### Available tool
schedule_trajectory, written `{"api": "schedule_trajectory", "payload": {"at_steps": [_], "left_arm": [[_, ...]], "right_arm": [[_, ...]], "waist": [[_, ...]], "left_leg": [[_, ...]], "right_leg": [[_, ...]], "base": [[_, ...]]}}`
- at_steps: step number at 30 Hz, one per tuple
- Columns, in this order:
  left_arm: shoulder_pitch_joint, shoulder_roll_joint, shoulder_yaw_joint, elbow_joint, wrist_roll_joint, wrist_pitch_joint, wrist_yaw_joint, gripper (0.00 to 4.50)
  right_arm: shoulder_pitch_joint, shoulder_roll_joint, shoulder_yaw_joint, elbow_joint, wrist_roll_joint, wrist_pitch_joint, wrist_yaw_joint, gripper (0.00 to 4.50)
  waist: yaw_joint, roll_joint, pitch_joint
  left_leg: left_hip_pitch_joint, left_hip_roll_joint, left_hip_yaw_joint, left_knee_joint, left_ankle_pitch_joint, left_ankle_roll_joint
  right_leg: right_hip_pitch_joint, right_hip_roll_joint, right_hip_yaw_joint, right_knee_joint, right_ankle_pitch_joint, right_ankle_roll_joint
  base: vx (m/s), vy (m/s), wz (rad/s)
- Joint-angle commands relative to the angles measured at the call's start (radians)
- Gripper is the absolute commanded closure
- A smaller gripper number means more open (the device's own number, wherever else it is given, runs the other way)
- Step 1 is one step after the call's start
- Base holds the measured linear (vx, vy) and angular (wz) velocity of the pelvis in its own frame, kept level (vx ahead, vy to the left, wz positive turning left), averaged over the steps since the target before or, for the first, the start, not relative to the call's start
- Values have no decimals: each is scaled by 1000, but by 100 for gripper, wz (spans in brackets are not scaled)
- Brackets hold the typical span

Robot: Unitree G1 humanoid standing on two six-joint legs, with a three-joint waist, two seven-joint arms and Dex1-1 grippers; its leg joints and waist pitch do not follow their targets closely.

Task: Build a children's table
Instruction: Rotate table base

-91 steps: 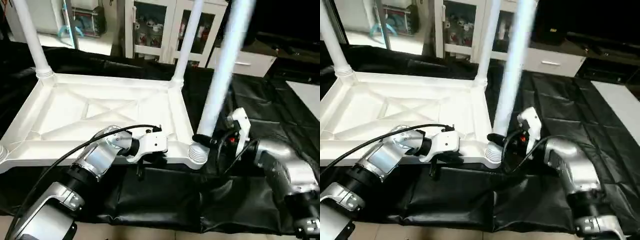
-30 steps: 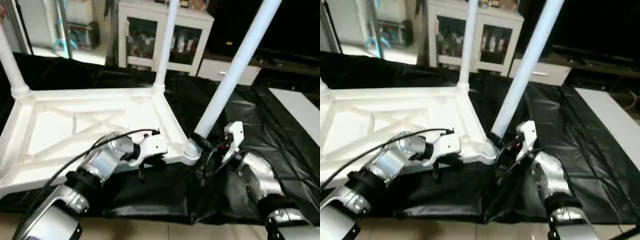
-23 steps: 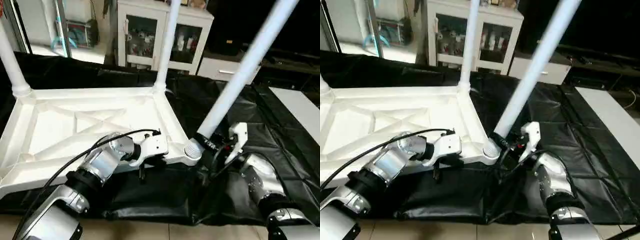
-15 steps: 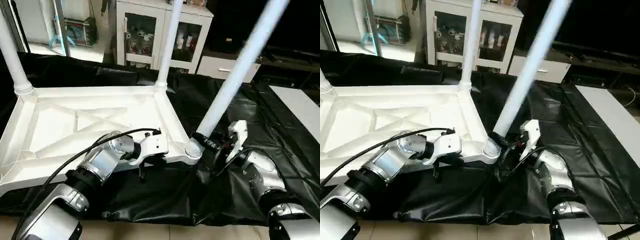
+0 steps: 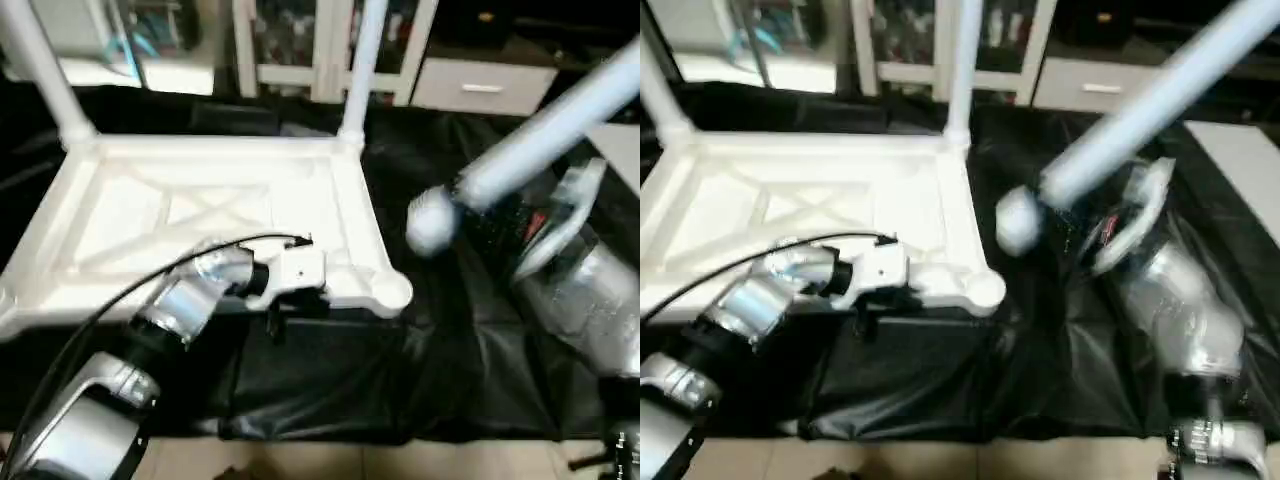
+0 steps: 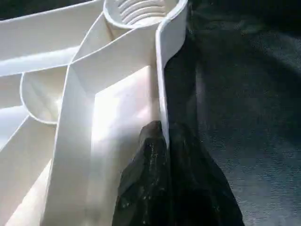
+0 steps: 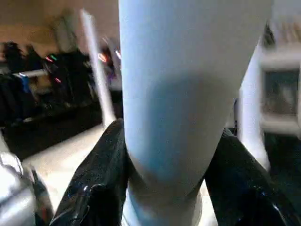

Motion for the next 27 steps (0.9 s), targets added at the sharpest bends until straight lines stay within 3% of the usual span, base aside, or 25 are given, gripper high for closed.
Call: {"api": "schedule_trajectory", "payload": {"at_steps": [1, 3, 7, 9, 10, 11, 15, 16, 17, 19, 20, 21, 23, 24, 26, 27], "left_arm": [[0, -8, -29, -30, 6, -25, -12, 450], [3, -7, -24, -40, 3, -25, -11, 450], [13, -8, -10, -63, -3, -28, -13, 450], [17, -9, -3, -70, -2, -29, 0, 450], [21, -11, 11, -81, 3, -32, 37, 450], [23, -13, 24, -90, -11, -17, 39, 420], [35, 1, 70, -159, -70, 47, 23, 387], [38, 4, 75, -171, -79, 55, 16, 378], [45, 20, 109, -224, -121, 83, -3, 368], [48, 24, 123, -242, -138, 94, -8, 355], [50, 28, 152, -266, -166, 107, -4, 348], [47, 19, 217, -301, -246, 159, 3, 337], [46, 15, 246, -317, -280, 183, 7, 325], [19, -20, 343, -316, -352, 228, 87, 313], [-33, -96, 449, -247, -369, 226, 282, 295], [-30, -151, 473, -233, -368, 228, 380, 295]], "right_arm": [[-16, -9, -4, -18, -1, 40, 4, 266], [-22, -22, -7, -82, 20, 88, -37, 266], [-20, -35, -16, -199, 60, 183, -176, 266], [-24, -35, -12, -203, 34, 195, -201, 266], [-37, -39, 9, -191, -44, 199, -236, 266], [-43, -31, 15, -183, -66, 198, -252, 266], [-41, 10, 20, -176, -73, 205, -282, 266], [-39, 12, 22, -180, -72, 209, -288, 266], [-28, 12, 47, -197, -65, 235, -307, 266], [-26, 11, 55, -204, -63, 246, -313, 266], [-27, 11, 65, -207, -68, 270, -303, 266], [-29, 3, 86, -206, -82, 290, -282, 266], [-30, 1, 94, -206, -90, 298, -272, 266], [-37, -12, 141, -190, -148, 289, -248, 266], [-44, -6, 200, -148, -226, 239, -242, 266], [-48, 25, 194, -135, -231, 222, -285, 266]], "waist": [[-2, -2, -64], [2, -1, -65], [7, -7, -69], [7, -5, -68], [6, -3, -69], [4, -7, -67], [6, -1, -72], [6, -2, -69], [6, 5, -67], [5, 4, -66], [3, 7, -65], [3, 5, -65], [3, 8, -62], [3, 35, -63], [1, 24, -60], [5, 52, -58]], "left_leg": [[32, 26, 2, -38, 44, 112], [35, 27, 3, -33, 67, 114], [34, 21, 1, -23, 180, 127], [32, 20, 3, -23, 152, 119], [31, 21, 3, -23, 134, 108], [29, 18, 5, -23, 126, 94], [23, 16, 5, -18, 121, 75], [25, 16, 6, -19, 93, 70], [25, 18, 5, -22, 73, 62], [27, 18, 6, -23, 49, 50], [27, 17, 6, -24, 30, 39], [27, 17, 7, -24, 19, 35], [26, 18, 7, -26, -11, 18], [30, 17, 5, -25, -46, -5], [27, 15, 6, -24, -89, -30], [28, 15, 2, -26, -126, -44]], "right_leg": [[42, -41, 32, -36, 398, -259], [40, -42, 34, -32, 397, -273], [45, -37, 35, -21, 492, -257], [44, -39, 36, -22, 468, -258], [44, -39, 36, -22, 448, -257], [45, -38, 36, -23, 433, -254], [43, -37, 40, -14, 464, -256], [41, -36, 40, -15, 439, -262], [41, -36, 40, -17, 407, -261], [39, -34, 41, -20, 367, -260], [38, -33, 42, -22, 340, -257], [38, -34, 43, -23, 326, -257], [35, -35, 43, -25, 288, -262], [30, -34, 43, -23, 266, -261], [35, -33, 43, -31, 247, -269], [32, -38, 43, -36, 214, -264]], "base": [[0, 0, 0], [0, 0, 0], [0, 0, 0], [0, 0, 0], [0, 0, 0], [0, 0, 0], [0, 0, 0], [0, 0, 0], [0, 0, 0], [0, 0, 0], [0, 0, 0], [0, 0, 0], [0, 0, 0], [0, 0, 0], [0, 0, 0], [-56, 10, 0]]}}
